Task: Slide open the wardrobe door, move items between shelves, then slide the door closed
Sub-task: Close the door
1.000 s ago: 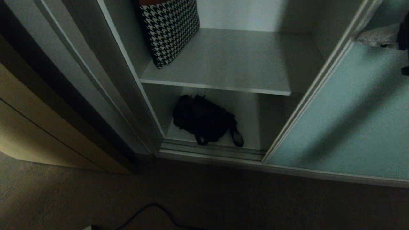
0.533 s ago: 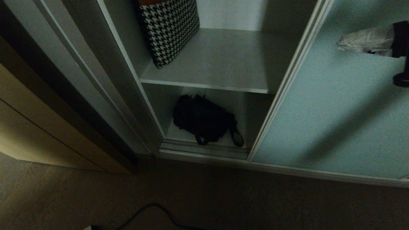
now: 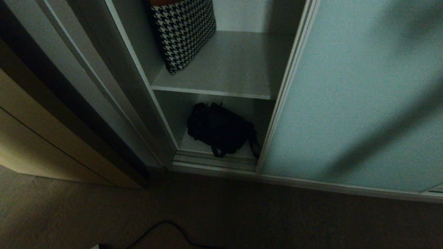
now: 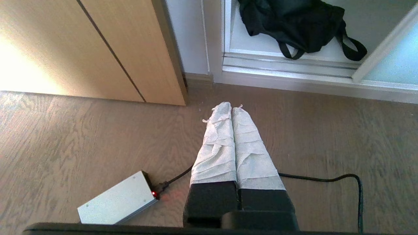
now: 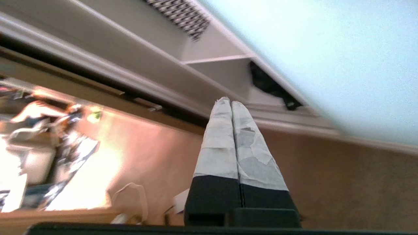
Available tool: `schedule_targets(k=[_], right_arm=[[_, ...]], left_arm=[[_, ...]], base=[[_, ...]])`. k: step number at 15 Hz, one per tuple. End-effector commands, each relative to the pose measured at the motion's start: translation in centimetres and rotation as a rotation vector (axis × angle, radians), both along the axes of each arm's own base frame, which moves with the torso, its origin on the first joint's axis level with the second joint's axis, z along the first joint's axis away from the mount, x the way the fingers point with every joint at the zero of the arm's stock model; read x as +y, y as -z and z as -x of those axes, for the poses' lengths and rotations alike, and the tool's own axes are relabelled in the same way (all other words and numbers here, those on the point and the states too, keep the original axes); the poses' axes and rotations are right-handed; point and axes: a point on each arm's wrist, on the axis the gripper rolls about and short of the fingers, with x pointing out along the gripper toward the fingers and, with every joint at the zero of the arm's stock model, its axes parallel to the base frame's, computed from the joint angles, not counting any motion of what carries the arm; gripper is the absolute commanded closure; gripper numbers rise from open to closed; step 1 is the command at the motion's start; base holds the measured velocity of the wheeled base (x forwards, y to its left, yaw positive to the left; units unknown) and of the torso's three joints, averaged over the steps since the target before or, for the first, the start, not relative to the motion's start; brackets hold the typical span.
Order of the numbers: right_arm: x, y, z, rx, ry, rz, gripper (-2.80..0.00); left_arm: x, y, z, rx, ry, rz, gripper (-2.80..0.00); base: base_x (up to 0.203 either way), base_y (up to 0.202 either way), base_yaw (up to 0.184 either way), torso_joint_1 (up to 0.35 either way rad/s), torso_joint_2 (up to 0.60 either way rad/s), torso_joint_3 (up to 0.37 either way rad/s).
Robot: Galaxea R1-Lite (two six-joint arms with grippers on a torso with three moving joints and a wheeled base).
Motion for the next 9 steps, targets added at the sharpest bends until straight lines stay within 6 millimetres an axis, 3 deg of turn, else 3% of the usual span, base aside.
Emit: schedule_targets(k=[1,5,9], right_arm=[[-0.6,0.2,0.9,-0.013,0.045,0.000,0.00],[-1.4,0.4,1.6,-0.026,0.146,0.000,0.00],[-2.0,0.9,1.2,-0.012,0.226,0.001,0.00]], left_arm=[[0.0,0.0,0.0,0.001,0.000,0.000,0.00],[0.0,0.0,0.0,0.002,0.000,0.000,0.00],[0.0,0.0,0.0,0.002,0.000,0.000,0.00]], base=[[0.000,0.000,0.000,0.000,0.00,0.000],[0.000,0.000,0.000,0.000,0.00,0.000],[0.000,0.000,0.000,0.000,0.00,0.000]])
